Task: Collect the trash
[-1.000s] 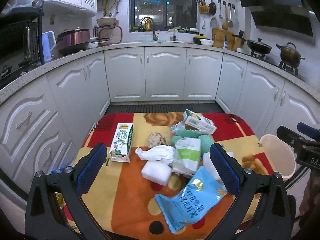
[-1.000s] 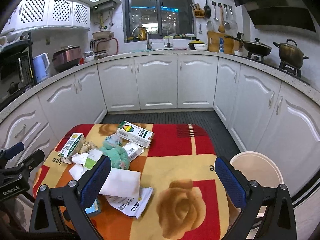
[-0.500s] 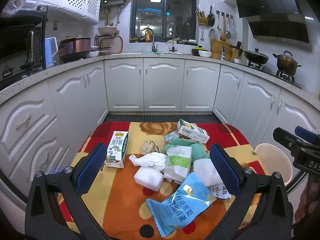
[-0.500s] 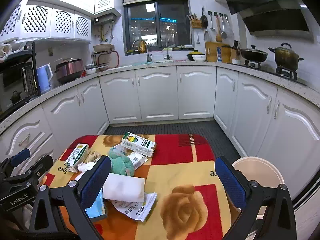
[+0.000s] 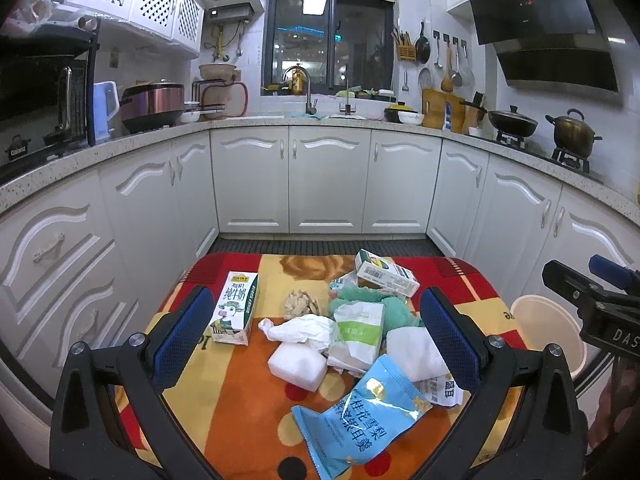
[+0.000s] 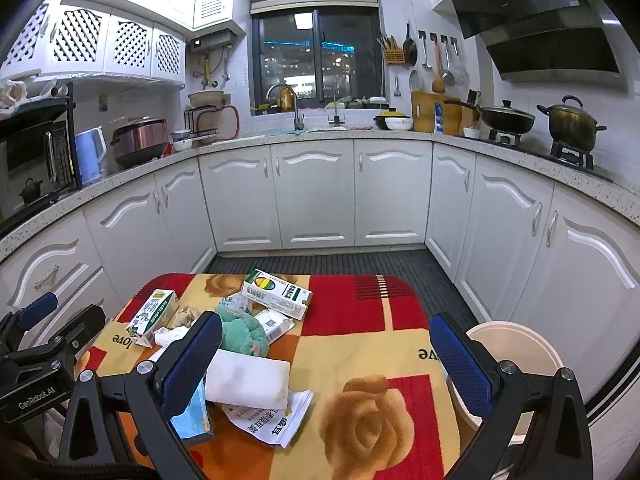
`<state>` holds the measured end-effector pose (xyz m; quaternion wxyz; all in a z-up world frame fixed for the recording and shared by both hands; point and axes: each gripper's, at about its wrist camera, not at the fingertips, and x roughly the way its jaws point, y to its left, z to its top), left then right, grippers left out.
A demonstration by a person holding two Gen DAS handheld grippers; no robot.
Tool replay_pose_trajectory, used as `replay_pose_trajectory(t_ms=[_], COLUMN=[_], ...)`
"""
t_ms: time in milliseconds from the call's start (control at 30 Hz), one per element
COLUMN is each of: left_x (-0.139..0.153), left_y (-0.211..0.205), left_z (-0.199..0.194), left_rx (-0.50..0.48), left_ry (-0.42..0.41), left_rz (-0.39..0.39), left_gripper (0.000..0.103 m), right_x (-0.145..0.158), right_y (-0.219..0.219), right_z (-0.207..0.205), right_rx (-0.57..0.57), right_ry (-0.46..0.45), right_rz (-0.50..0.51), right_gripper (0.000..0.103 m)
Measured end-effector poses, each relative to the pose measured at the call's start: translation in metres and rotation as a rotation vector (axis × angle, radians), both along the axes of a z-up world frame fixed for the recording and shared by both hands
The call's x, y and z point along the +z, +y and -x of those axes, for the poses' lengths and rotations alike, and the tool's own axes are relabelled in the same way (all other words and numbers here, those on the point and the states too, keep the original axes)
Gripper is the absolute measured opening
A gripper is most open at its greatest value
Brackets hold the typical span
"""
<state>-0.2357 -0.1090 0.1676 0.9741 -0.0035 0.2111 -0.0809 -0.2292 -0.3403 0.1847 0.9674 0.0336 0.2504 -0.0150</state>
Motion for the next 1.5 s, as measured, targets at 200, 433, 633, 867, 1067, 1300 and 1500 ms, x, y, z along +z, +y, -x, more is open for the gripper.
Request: replay_pose_trajectory(t_ms=[200, 433, 633, 867, 1067, 1300, 1500], left_x=[0.0001, 0.001, 0.0019, 0.0015, 0.0007, -0.0011, -0.003], left_y=[-0.0024, -0.0033, -0.0024, -0.0024, -0.0004, 0.0016, 0.0048], left_z=[-0.0009, -0.0014, -0.001, -0.0016, -0.0013, -0.0017, -0.002], left_rx=[-0.006, -0.008, -0.008, -0.005, 0.001, 0.002, 0.001], left_ry=[-0.003, -0.005, -0.013, -0.012, -0.01, -0.002, 0.006], left_rz=[-0.006, 0.004, 0.011, 0.011, 0.009, 0.011, 0.019], left_gripper=[0.102, 0.102, 0.102, 0.102, 0.102, 0.102, 0.102], right_x=[-0.0002, 0.0002, -0.0008, -0.0026, -0.0039, -0.0043, -0.0042], right_y=[-0.0011, -0.0016, -0.0022, -0.0037, -0.0031, -0.0012, 0.0014], right_z=[-0.0019, -0.0028, -0.005, -0.0052, -0.0045, -0.003, -0.002], right_rx=[-0.005, -0.007, -0.007, -0.01, -0.007, -0.003, 0.002], right_ry=[0.006, 0.003, 0.003, 0.003, 0.006, 0.002, 0.009], right_rz=[0.0, 0.005, 0.004, 0.009, 0.004, 0.004, 0.005], right_gripper=[0.103, 0.103, 0.103, 0.103, 0.103, 0.103, 0.103])
